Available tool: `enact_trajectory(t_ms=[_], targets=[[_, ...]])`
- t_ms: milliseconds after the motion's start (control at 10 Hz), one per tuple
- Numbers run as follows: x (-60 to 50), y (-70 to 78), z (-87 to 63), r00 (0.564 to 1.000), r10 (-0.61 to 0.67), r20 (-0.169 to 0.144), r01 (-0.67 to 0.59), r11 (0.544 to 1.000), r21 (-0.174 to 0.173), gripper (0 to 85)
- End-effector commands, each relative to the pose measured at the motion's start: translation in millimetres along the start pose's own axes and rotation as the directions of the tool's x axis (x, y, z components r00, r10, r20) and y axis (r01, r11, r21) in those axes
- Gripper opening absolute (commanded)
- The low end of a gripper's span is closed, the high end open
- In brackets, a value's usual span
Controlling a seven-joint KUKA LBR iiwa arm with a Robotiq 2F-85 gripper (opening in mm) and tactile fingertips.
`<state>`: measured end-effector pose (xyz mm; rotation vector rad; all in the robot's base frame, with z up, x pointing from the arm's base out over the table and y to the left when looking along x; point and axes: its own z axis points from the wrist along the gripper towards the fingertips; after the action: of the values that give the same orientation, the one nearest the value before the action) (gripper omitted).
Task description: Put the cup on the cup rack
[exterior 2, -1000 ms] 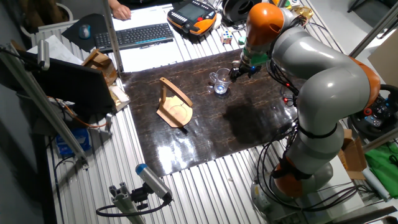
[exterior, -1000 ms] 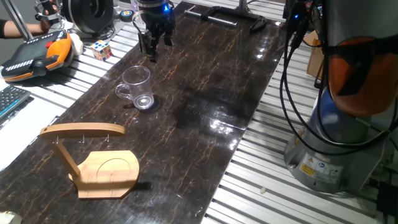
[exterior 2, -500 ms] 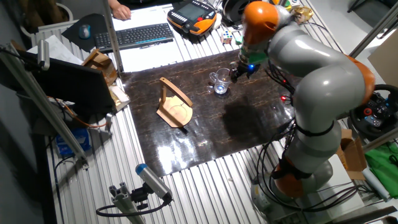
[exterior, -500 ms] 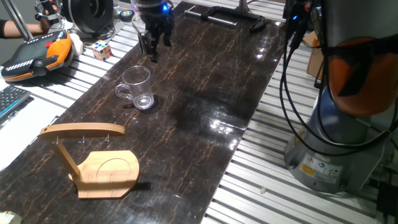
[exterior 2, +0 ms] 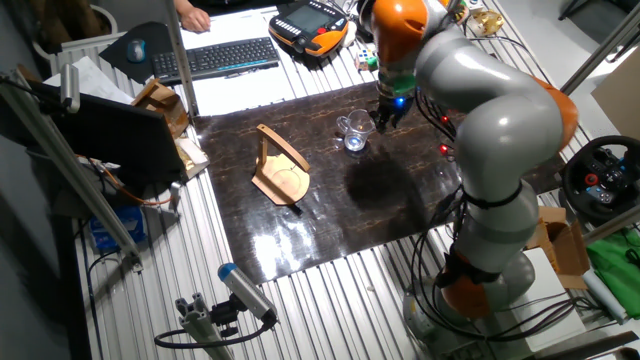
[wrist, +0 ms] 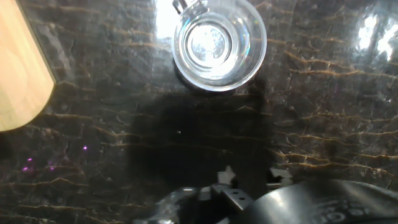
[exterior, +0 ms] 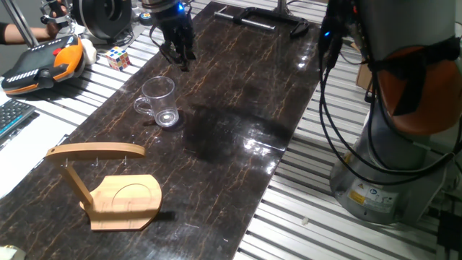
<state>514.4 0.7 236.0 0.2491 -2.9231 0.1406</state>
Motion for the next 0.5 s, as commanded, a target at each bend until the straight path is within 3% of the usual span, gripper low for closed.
enact_trajectory(t_ms=[0,400], targets=[[0.0,0.1,0.2,1.0,0.0,0.001,0.0,1.0,0.0,1.0],[0.1,0.1,0.2,1.0,-0.008,0.003,0.008,1.0,0.001,1.0]])
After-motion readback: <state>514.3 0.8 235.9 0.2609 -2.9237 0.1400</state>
